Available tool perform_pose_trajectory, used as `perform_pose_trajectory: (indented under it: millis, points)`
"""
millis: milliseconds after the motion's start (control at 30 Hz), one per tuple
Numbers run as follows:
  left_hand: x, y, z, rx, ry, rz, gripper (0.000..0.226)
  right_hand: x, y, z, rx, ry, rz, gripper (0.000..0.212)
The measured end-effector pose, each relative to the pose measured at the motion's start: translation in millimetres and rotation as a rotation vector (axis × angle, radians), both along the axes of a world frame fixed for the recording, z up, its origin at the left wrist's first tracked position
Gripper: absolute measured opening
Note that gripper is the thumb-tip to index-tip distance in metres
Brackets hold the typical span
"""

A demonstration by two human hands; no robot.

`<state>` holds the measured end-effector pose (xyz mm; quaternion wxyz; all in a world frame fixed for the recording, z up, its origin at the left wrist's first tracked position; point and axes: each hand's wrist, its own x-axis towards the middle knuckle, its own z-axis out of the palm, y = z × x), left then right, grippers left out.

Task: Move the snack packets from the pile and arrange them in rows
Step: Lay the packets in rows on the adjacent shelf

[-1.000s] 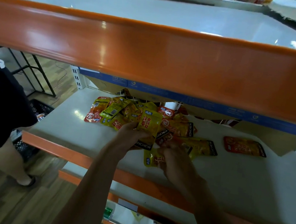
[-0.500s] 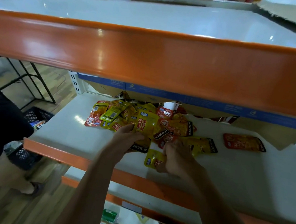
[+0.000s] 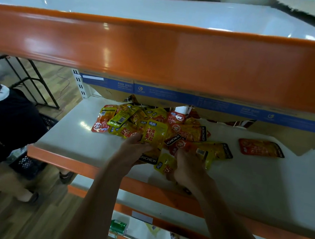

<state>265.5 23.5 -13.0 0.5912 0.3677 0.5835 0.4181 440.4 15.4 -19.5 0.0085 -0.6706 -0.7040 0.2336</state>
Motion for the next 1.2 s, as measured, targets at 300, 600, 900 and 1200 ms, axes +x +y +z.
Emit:
perform_pose_trajectory:
  millis: [300, 600, 900, 1200]
  points:
    - [-2.7, -1.7, -4.3, -0.035, -0.053, 0.041, 0.051, 14.4, 1.7, -12.5, -0.001, 0.317, -0.174, 0.051]
    - [5.9, -3.8, -6.2, -0.075, -0.119, 0.038, 0.031, 54.5, -2.6, -9.7, 0.094, 0.728, -0.439, 0.012]
    - [53.1, -4.3, -3.2, -0.127, -0.195, -0.019, 0.023, 105.2, -38.2, 13.0, 0.230, 0.942, -0.642, 0.011]
    - [119.0, -13.8, 3.9, -0.065, -0.059, -0.311, 0.018, 173.9, -92.2, 17.9, 0.316, 1.164, -0.862, 0.016]
